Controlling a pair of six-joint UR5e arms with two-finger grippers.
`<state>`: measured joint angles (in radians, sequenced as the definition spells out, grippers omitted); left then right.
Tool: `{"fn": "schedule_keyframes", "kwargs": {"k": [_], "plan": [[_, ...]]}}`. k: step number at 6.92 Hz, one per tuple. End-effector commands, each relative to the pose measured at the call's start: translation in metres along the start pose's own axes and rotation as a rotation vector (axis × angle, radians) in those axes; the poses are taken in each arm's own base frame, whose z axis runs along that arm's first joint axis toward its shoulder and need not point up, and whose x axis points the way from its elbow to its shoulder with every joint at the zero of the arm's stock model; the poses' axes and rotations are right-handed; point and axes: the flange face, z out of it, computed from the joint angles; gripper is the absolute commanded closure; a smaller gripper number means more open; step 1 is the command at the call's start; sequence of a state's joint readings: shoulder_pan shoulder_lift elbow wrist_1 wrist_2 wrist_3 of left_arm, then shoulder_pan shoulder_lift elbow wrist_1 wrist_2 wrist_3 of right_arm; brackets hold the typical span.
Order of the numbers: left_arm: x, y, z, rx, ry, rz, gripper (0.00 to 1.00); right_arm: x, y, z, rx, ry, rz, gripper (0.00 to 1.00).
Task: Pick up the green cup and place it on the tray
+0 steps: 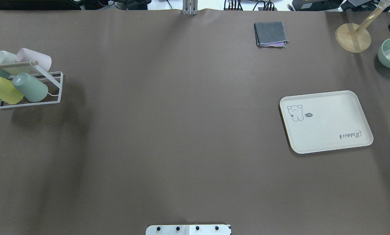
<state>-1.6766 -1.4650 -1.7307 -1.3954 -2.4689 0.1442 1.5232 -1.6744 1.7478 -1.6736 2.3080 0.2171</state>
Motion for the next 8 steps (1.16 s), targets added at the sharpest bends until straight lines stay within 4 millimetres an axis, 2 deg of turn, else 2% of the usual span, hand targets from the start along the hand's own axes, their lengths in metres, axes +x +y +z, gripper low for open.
{"fn": "schedule_keyframes", "kwargs": {"k": [1,6,8], "plan": [[-0.001,0.001,0.001,-0.002,0.000,-0.004,0.01,-0.001,0.000,-0.001,0.001,-0.002,0.000,0.00],[0.011,-0.006,-0.010,0.021,-0.013,0.032,0.01,-0.004,-0.001,-0.004,0.007,-0.005,-0.007,0.00],[0.008,-0.004,-0.006,0.014,-0.015,0.029,0.01,-0.004,-0.001,-0.003,0.005,-0.005,-0.007,0.00]]}}
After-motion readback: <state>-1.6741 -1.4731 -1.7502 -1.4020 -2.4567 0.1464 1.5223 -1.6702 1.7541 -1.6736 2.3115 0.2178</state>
